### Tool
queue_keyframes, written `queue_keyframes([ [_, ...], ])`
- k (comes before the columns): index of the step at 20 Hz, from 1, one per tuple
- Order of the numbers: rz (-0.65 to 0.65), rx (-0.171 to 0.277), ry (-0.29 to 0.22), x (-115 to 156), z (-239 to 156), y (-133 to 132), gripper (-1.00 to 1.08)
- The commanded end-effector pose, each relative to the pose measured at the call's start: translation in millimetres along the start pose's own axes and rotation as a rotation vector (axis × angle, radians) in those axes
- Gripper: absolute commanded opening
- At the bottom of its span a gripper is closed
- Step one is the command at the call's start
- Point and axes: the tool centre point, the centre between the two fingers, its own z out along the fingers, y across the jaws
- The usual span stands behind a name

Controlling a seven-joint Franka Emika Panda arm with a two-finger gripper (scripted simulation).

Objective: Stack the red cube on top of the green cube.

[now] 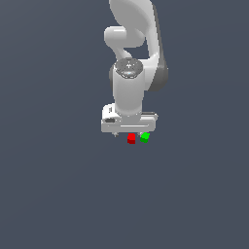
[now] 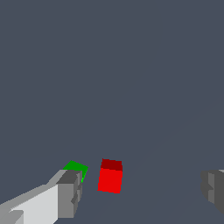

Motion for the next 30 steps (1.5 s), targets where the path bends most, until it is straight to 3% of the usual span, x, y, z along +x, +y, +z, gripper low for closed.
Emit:
queue_keyframes([
  [1, 0.000, 0.000, 0.000, 0.0, 0.0, 0.0, 1.00],
  [14, -0.129, 0.000, -0.001, -4.2, 9.0, -6.6, 1.00],
  [30, -0.577, -0.001, -0.006, -24.6, 40.1, -24.1, 1.00],
])
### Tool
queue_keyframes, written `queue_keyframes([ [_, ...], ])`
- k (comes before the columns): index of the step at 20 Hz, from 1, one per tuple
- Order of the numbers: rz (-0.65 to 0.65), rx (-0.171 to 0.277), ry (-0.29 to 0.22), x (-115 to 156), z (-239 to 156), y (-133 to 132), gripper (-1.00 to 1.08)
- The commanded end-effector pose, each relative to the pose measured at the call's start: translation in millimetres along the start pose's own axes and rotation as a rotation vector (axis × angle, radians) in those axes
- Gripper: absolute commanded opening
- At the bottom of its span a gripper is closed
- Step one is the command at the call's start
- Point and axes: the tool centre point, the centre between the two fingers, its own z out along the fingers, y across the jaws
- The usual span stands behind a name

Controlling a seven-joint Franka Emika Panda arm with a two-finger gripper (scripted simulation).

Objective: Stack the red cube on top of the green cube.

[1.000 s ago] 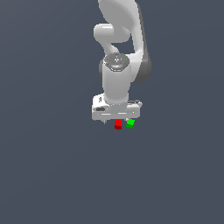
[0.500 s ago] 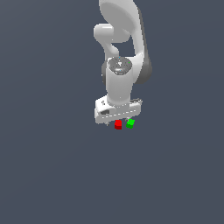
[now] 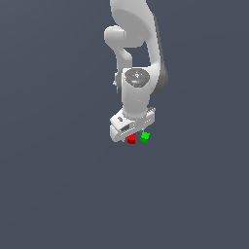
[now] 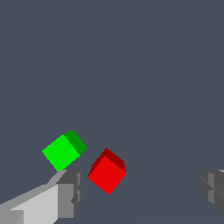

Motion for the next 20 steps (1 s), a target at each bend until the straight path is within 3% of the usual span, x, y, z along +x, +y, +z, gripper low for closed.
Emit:
queue_keyframes([
  [1, -0.077, 0.000, -0.001, -2.3, 5.3, -4.0, 1.00],
  [20, -0.644, -0.002, -0.007, -28.9, 45.0, -25.3, 1.00],
])
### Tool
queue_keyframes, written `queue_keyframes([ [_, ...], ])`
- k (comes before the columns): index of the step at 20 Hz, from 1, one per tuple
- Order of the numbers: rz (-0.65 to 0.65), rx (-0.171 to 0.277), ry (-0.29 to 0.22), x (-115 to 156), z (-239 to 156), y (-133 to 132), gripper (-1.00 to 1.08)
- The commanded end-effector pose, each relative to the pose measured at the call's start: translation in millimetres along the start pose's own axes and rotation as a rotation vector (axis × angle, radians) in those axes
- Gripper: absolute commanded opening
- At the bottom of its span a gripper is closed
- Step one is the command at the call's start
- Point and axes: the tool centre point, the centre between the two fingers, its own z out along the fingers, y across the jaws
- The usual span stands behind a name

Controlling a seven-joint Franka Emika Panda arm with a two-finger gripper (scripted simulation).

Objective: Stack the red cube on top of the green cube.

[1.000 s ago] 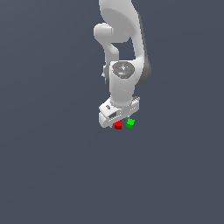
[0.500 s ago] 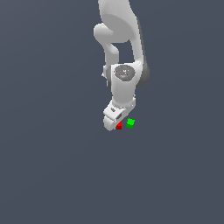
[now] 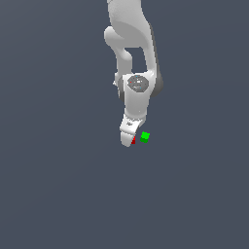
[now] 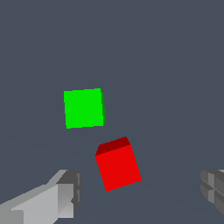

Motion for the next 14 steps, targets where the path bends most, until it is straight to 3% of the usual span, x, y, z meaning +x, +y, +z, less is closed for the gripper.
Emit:
queue_keyframes([
  [1, -0.073, 0.000, -0.001, -2.4, 5.1, -3.7, 1.00],
  [14, -0.291, -0.002, -0.004, -12.0, 20.7, -12.9, 1.00],
])
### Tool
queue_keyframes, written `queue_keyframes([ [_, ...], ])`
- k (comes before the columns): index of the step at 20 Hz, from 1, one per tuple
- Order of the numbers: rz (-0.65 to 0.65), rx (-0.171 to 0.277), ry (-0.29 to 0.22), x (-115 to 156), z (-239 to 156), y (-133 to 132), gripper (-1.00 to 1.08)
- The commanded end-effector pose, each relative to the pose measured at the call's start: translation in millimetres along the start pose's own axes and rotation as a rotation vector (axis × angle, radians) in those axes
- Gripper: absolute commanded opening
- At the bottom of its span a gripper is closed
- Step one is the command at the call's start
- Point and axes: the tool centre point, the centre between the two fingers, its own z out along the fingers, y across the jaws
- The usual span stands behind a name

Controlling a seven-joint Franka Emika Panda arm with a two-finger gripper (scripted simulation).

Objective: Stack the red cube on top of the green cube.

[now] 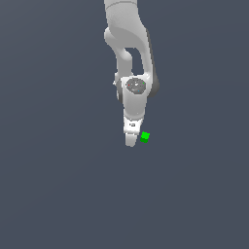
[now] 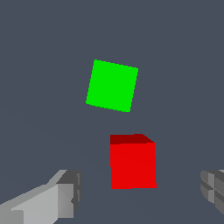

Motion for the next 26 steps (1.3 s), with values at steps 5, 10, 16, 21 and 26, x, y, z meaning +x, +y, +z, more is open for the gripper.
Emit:
queue_keyframes([
  [5, -0.033, -0.001, -0.001, -1.3, 2.3, -1.3, 1.00],
  [10, -0.029, 0.000, -0.001, -1.3, 7.4, -1.4, 1.00],
  [16, -0.032, 0.000, -0.001, -1.4, 33.5, -2.3, 1.00],
  [21, -0.033, 0.000, -0.001, -1.9, 50.0, -1.9, 1.00],
  [26, -0.034, -0.001, -0.001, -1.7, 52.5, -1.8, -1.00],
])
